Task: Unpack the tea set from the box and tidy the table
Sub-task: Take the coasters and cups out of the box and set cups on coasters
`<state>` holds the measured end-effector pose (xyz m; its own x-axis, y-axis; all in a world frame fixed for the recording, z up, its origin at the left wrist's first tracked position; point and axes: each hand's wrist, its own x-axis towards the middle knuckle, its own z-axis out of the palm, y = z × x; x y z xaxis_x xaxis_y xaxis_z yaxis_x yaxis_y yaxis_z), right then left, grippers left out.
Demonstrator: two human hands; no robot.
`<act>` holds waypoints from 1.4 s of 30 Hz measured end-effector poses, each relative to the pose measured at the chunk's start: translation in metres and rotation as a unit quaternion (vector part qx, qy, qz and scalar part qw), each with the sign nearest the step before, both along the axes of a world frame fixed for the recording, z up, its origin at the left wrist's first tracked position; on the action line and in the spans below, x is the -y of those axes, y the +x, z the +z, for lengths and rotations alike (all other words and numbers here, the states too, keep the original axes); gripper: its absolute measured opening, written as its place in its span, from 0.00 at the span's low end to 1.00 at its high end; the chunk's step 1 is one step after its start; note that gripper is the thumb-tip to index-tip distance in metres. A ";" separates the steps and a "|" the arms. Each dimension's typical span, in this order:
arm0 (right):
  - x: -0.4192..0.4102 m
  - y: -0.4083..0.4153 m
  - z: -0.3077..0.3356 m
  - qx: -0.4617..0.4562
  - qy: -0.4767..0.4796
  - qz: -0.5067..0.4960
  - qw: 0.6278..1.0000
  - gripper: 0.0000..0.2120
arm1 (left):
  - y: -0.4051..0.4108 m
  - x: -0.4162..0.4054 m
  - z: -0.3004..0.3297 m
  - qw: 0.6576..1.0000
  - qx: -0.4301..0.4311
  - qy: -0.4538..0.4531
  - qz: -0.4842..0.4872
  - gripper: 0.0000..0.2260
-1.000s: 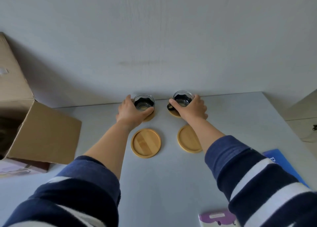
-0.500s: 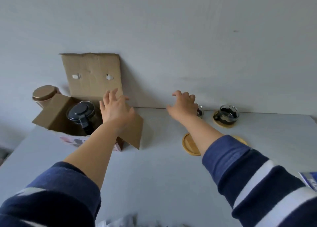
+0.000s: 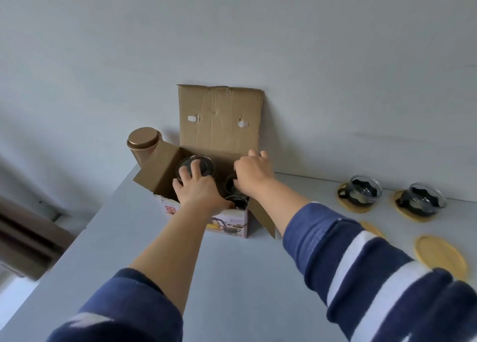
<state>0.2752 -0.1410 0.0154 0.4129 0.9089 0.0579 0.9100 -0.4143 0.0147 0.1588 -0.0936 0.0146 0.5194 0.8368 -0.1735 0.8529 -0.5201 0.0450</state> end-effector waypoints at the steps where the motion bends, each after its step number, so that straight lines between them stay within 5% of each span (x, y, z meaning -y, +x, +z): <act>1: -0.006 -0.002 0.000 0.016 -0.032 0.007 0.999 0.12 | 0.001 0.001 0.000 0.999 -0.005 0.033 0.000 0.28; 7: -0.032 -0.005 0.001 0.054 -0.229 -0.021 0.972 0.18 | 0.010 0.005 0.010 0.999 0.030 -0.007 -0.021 0.09; 12: -0.048 -0.005 -0.005 0.054 -0.249 -0.040 0.966 0.14 | 0.030 -0.007 0.000 0.982 -0.082 -0.142 -0.095 0.16; 19: -0.046 -0.002 -0.015 0.070 -0.141 -0.026 0.987 0.16 | 0.046 -0.016 -0.022 0.942 -0.195 -0.254 -0.099 0.20; 23: -0.038 0.004 0.006 0.049 -0.072 -0.004 0.996 0.30 | 0.048 -0.014 -0.018 0.948 -0.194 -0.239 -0.087 0.19; 33: 0.004 0.021 0.046 -0.202 0.127 -0.063 0.969 0.36 | 0.039 -0.012 -0.021 0.976 -0.145 -0.155 -0.048 0.08; 42: 0.100 0.064 0.039 -0.280 0.199 -0.219 0.913 0.37 | 0.030 -0.004 0.037 0.990 -0.110 -0.064 -0.060 0.33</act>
